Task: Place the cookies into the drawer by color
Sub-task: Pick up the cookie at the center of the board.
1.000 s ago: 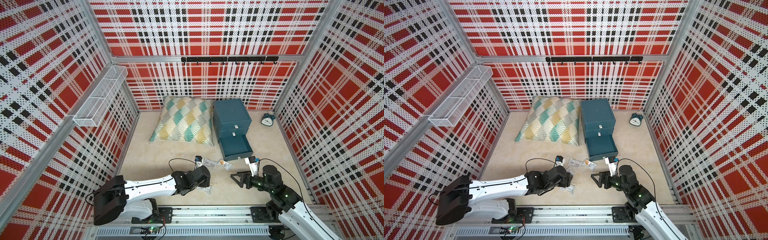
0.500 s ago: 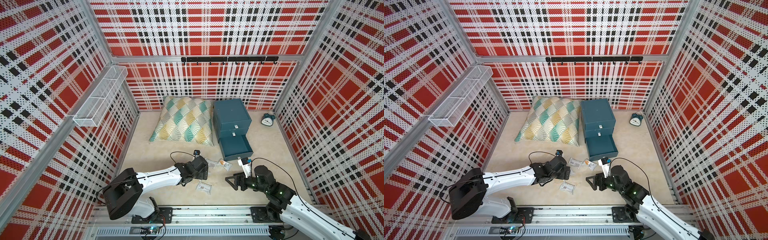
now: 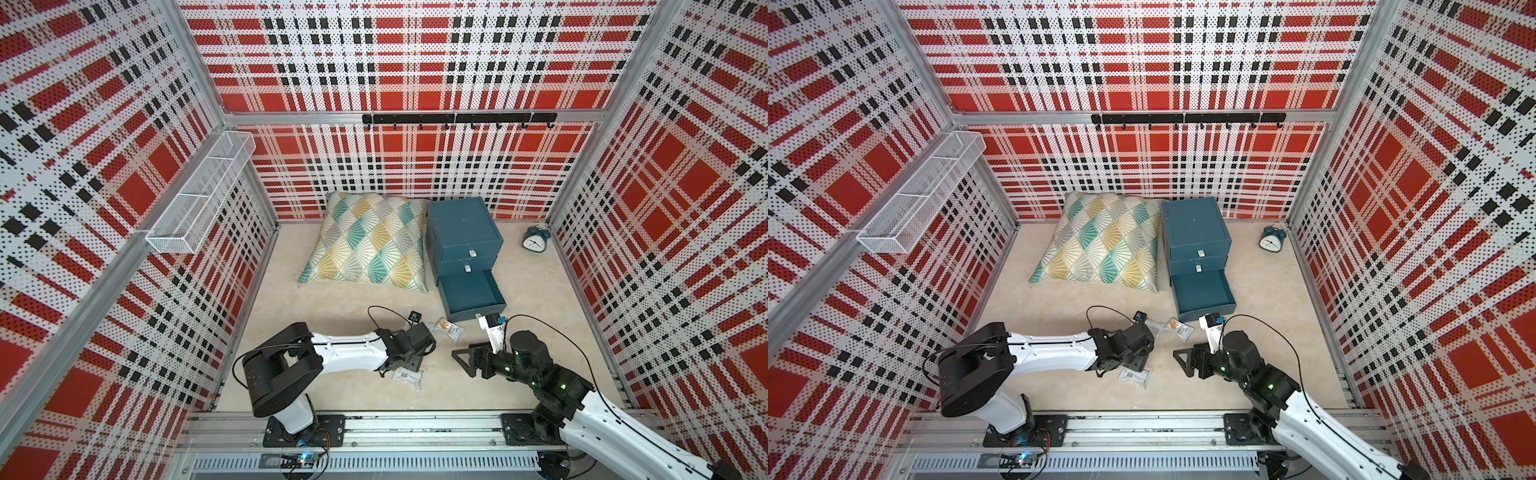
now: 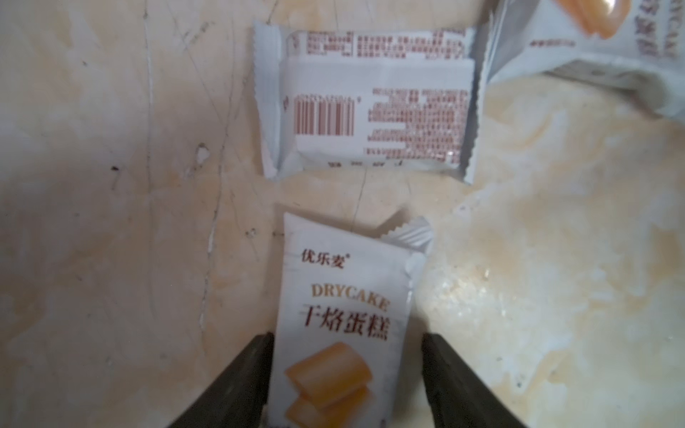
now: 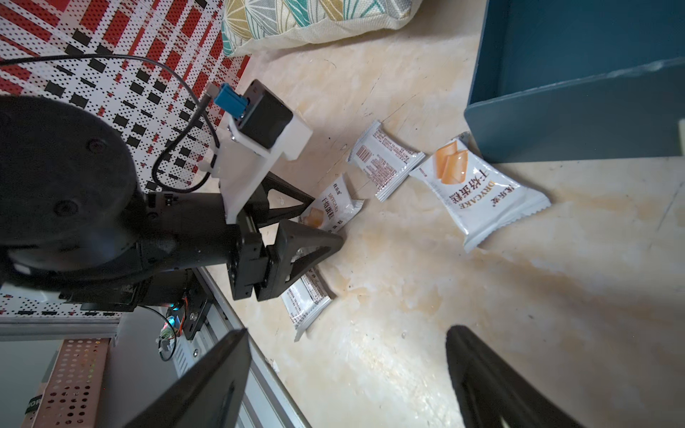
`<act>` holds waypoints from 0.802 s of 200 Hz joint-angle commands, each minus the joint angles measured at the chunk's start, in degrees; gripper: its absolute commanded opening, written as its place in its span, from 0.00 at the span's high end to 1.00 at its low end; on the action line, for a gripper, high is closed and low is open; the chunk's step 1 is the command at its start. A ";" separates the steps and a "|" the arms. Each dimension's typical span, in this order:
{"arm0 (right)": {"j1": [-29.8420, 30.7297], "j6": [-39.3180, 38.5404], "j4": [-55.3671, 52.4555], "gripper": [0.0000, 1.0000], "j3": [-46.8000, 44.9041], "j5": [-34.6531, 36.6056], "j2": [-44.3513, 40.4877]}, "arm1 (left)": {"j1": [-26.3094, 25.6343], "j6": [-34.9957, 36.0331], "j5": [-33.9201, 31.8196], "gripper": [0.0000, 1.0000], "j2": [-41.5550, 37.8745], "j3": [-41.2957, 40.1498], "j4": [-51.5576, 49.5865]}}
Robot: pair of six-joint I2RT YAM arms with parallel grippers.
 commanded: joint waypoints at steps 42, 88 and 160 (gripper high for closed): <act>0.41 0.06 -0.48 0.11 1.83 1.25 -1.21 | 0.63 0.06 -3.22 0.55 1.62 1.15 -1.47; 0.45 -0.03 -1.47 0.00 3.38 2.17 -1.39 | 1.08 0.20 -2.99 0.65 -0.59 1.84 -1.12; 0.40 1.76 -9.77 0.00 9.29 12.86 -1.30 | 1.81 0.42 -3.35 0.66 -6.72 5.53 -1.13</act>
